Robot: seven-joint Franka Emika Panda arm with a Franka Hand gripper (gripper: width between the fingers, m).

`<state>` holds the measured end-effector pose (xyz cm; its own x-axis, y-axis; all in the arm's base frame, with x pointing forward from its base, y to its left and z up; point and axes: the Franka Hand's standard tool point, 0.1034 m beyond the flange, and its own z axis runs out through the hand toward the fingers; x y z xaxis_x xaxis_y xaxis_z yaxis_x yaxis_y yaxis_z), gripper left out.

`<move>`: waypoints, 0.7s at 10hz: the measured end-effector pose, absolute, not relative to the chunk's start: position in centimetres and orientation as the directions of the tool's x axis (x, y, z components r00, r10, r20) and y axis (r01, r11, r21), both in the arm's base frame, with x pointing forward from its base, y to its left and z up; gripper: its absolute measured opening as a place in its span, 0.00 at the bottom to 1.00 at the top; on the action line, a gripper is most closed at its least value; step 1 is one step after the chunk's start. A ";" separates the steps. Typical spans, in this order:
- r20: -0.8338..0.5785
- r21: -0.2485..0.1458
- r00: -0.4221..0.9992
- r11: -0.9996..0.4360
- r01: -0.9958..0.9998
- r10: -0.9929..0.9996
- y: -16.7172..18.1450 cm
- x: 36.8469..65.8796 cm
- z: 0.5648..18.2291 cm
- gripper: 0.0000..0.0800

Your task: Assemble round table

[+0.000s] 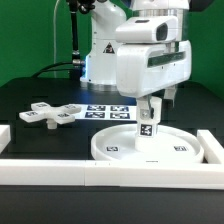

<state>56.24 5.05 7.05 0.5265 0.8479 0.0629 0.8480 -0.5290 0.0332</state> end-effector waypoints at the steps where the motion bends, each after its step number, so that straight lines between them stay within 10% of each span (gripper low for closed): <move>1: 0.057 0.046 0.451 -0.454 0.890 0.891 5.0 56.3 7.0 0.81; 7: -0.068 0.094 -0.135 0.141 0.986 0.989 5.3 56.4 6.9 0.81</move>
Offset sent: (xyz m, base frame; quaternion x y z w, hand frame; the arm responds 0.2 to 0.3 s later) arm 0.0043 0.0080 0.0012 -0.0361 -0.0248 -0.2463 0.9682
